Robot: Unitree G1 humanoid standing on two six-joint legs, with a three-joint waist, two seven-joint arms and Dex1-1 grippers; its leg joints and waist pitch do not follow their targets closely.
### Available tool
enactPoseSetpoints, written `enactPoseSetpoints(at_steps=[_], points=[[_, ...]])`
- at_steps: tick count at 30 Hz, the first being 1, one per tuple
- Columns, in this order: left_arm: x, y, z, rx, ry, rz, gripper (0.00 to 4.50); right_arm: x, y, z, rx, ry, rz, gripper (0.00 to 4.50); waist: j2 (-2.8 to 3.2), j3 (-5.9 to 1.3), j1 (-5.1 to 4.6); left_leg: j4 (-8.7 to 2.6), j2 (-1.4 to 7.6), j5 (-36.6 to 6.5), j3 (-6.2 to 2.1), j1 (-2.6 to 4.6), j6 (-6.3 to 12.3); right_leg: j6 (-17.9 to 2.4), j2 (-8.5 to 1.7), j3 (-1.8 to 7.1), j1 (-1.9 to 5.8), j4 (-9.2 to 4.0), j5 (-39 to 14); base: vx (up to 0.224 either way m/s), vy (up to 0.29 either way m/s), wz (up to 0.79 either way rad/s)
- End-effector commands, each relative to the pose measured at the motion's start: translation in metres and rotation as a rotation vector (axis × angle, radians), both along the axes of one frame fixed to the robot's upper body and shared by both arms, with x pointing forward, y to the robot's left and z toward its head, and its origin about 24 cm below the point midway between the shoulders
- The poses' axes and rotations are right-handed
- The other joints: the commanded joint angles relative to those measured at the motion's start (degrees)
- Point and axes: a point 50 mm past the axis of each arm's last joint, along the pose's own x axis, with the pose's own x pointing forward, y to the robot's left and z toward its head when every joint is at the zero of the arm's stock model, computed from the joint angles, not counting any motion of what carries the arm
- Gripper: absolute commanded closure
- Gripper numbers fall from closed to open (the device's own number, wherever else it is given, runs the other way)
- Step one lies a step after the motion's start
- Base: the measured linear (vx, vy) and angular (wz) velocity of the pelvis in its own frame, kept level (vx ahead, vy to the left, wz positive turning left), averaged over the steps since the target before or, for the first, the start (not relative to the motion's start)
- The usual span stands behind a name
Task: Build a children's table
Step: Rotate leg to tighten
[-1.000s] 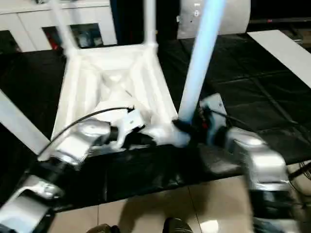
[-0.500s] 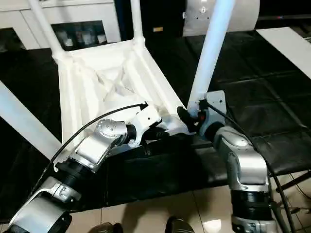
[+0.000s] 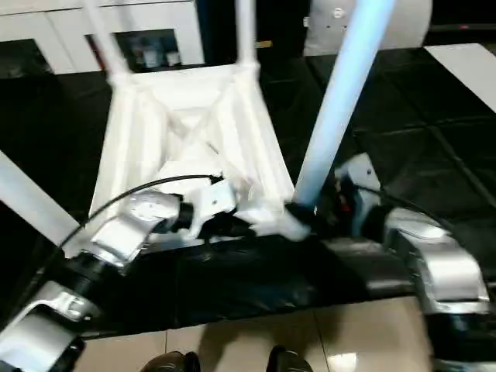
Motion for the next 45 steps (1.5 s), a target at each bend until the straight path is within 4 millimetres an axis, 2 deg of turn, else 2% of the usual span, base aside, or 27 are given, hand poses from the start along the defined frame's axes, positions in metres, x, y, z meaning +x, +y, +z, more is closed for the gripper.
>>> enactPoseSetpoints(at_steps=[1,2,3,4,6,11,12,13,14,19,20,22,27,31,32,34,35,37,38,39,40,42,44,45], points=[[-0.005,-0.005,0.001,0.034,0.001,-0.131,4.5,-0.005,-0.001,0.003,-0.01,0.013,0.105,0.09,-1.27,-4.16,0.04,-2.98,3.85,-2.3,-1.17,0.18,11.32,-11.8,-4.23,3.57,3.97,-3.06,-12.9,0.0,0.0,0.0],[-0.006,-0.003,0.001,0.043,0.002,-0.15,4.5,-0.006,-0.002,0.004,-0.009,0.024,0.139,0.09,-1.22,-4.09,0.23,-2.98,3.88,-3.0,-1.15,0.26,11.17,-11.8,-4.21,3.55,3.94,-3.17,-13.6,0.0,0.0,0.0],[-0.007,-0.002,0.001,0.052,0.003,-0.174,4.5,-0.008,-0.003,0.005,-0.009,0.036,0.177,0.25,-1.44,-4.47,0.51,-2.85,4.02,-2.9,-1.18,0.24,11.1,-12.0,-4.42,3.58,4.15,-2.91,-13.4,0.0,0.0,0.0],[-0.008,0.0,0.0,0.066,0.004,-0.198,4.5,-0.01,-0.004,0.005,-0.006,0.05,0.222,0.25,-1.34,-4.46,0.73,-2.8,4.07,-2.8,-1.13,0.25,11.09,-12.2,-4.41,3.6,4.07,-2.9,-13.2,0.0,0.0,0.0],[-0.009,0.002,-0.001,0.084,0.005,-0.235,4.5,-0.013,-0.005,0.006,-0.005,0.073,0.294,0.46,-1.56,-4.62,1.15,-2.69,4.06,-2.6,-1.05,0.26,11.13,-12.3,-4.51,3.64,4.05,-2.79,-13.0,0.0,0.0,0.0],[-0.011,0.004,-0.001,0.1,0.007,-0.274,4.5,-0.016,-0.005,0.005,-0.008,0.113,0.368,0.87,-1.63,-4.64,1.75,-2.59,4.08,-2.0,-1.09,0.17,10.92,-12.2,-4.43,3.66,3.99,-2.65,-13.4,0.0,0.0,0.0],[-0.011,0.005,-0.001,0.103,0.007,-0.28,4.5,-0.017,-0.004,0.005,-0.01,0.118,0.382,0.92,-1.94,-4.68,1.78,-2.57,3.97,-2.5,-1.02,0.17,10.69,-11.9,-4.44,3.64,4.04,-2.8,-14.5,0.0,0.0,0.0],[-0.011,0.005,-0.001,0.104,0.006,-0.286,4.5,-0.017,-0.004,0.005,-0.012,0.119,0.392,0.92,-1.88,-4.66,1.88,-2.58,3.94,-2.8,-1.05,0.16,10.48,-11.8,-4.53,3.65,4.06,-2.82,-15.1,0.0,0.0,0.0],[-0.011,0.006,-0.001,0.107,0.005,-0.293,4.5,-0.017,-0.004,0.005,-0.008,0.121,0.405,1.17,-1.78,-4.61,1.93,-2.61,3.96,-3.2,-1.07,0.14,10.03,-11.4,-4.56,3.64,4.02,-2.95,-16.4,0.0,0.0,0.0],[-0.011,0.007,-0.001,0.107,0.004,-0.301,4.5,-0.017,-0.002,0.003,0.008,0.131,0.429,1.48,-1.85,-4.54,1.94,-2.66,3.86,-4.6,-1.09,0.17,8.73,-10.3,-4.45,3.62,3.96,-3.21,-18.9,0.0,0.0,0.0],[-0.011,0.007,-0.002,0.107,0.004,-0.301,4.5,-0.017,-0.001,0.003,0.012,0.134,0.435,1.73,-1.86,-4.59,1.98,-2.63,3.87,-4.4,-1.14,0.1,8.64,-10.3,-4.45,3.62,4.02,-3.09,-18.5,0.0,0.0,0.0],[-0.011,0.008,-0.002,0.107,0.006,-0.301,4.5,-0.018,0.0,0.002,0.026,0.146,0.448,1.82,-1.76,-4.39,1.97,-2.65,3.84,-4.4,-1.13,0.09,8.8,-10.3,-4.41,3.61,3.88,-3.14,-18.3,0.0,0.0,0.0],[-0.01,0.008,-0.003,0.101,0.016,-0.289,4.5,-0.02,0.001,0.002,0.047,0.155,0.454,2.33,-1.88,-4.53,2.04,-2.57,3.84,-3.6,-1.12,0.09,9.23,-10.7,-4.39,3.65,3.95,-2.88,-16.9,0.0,0.0,0.0],[-0.008,0.006,-0.002,0.073,0.037,-0.25,4.5,-0.02,0.005,0.002,0.093,0.16,0.437,2.44,-1.92,-4.54,2.08,-2.52,3.76,-3.2,-1.05,0.07,9.36,-10.7,-4.33,3.59,3.98,-2.93,-17.1,0.0,0.0,0.0],[-0.007,0.004,-0.001,0.058,0.05,-0.214,4.5,-0.018,0.009,0.001,0.1,0.157,0.394,2.45,-1.85,-4.36,2.03,-2.58,3.74,-3.3,-1.05,0.01,9.23,-10.6,-4.31,3.61,3.96,-3.0,-17.5,0.0,0.0,0.0],[-0.005,0.001,0.0,0.047,0.063,-0.177,4.5,-0.015,0.014,-0.001,0.1,0.146,0.327,2.46,-1.87,-4.14,1.88,-2.77,3.67,-4.3,-1.13,0.08,8.39,-9.8,-4.28,3.46,3.91,-3.4,-20.2,0.0,0.0,0.0],[-0.003,-0.002,0.0,0.033,0.07,-0.128,4.5,-0.01,0.019,-0.003,0.11,0.117,0.251,2.46,-1.9,-3.97,1.55,-2.9,3.53,-5.3,-1.16,0.08,7.39,-8.9,-4.29,3.4,3.85,-3.69,-22.5,0.0,0.0,0.0],[-0.002,-0.005,0.001,0.021,0.073,-0.086,4.5,-0.006,0.024,-0.004,0.118,0.094,0.185,2.46,-1.94,-3.6,1.03,-3.09,3.16,-8.1,-1.2,0.41,5.59,-7.0,-4.33,3.15,3.74,-4.68,-28.5,0.0,0.0,0.0],[0.001,-0.014,0.002,-0.013,0.064,-0.005,4.5,0.004,0.03,-0.007,0.116,0.078,0.049,2.46,-1.61,-3.18,0.44,-3.28,2.98,-9.3,-1.44,0.22,4.15,-5.3,-4.32,2.95,3.58,-5.08,-31.9,0.0,0.0,0.0],[0.001,-0.014,0.002,-0.013,0.064,-0.005,4.5,0.004,0.03,-0.007,0.116,0.078,0.049,2.46,-1.61,-3.18,0.44,-3.28,2.98,-9.3,-1.44,0.22,4.15,-5.3,-4.32,2.95,3.58,-5.08,-31.9,0.0,0.0,0.0],[0.001,-0.018,0.002,-0.028,0.059,0.025,4.5,0.007,0.032,-0.009,0.113,0.074,-0.003,2.48,-1.86,-3.18,-0.23,-3.21,2.72,-10.2,-1.48,0.37,3.4,-4.0,-4.18,2.68,3.56,-5.56,-33.9,0.0,0.0,0.0],[0.005,-0.03,0.003,-0.061,0.053,0.132,4.5,0.018,0.036,-0.015,0.079,0.071,-0.2,2.5,-1.93,-3.09,-1.61,-3.4,2.73,-10.5,-1.83,-0.15,2.65,-3.4,-4.04,2.5,3.74,-5.48,-33.4,0.0,0.0,0.0],[0.007,-0.039,0.004,-0.086,0.054,0.215,4.5,0.024,0.038,-0.019,0.071,0.074,-0.351,2.5,-1.79,-3.22,-2.33,-3.33,2.55,-10.3,-1.88,-0.26,2.93,-3.5,-4.09,2.44,3.89,-5.5,-32.3,0.0,0.0,0.0],[0.007,-0.039,0.004,-0.086,0.054,0.215,4.5,0.024,0.038,-0.019,0.071,0.074,-0.351,2.52,-1.82,-3.35,-2.67,-3.28,2.54,-10.0,-1.75,-0.02,3.39,-4.0,-4.05,2.65,3.59,-5.53,-31.0,0.0,0.0,0.0]])
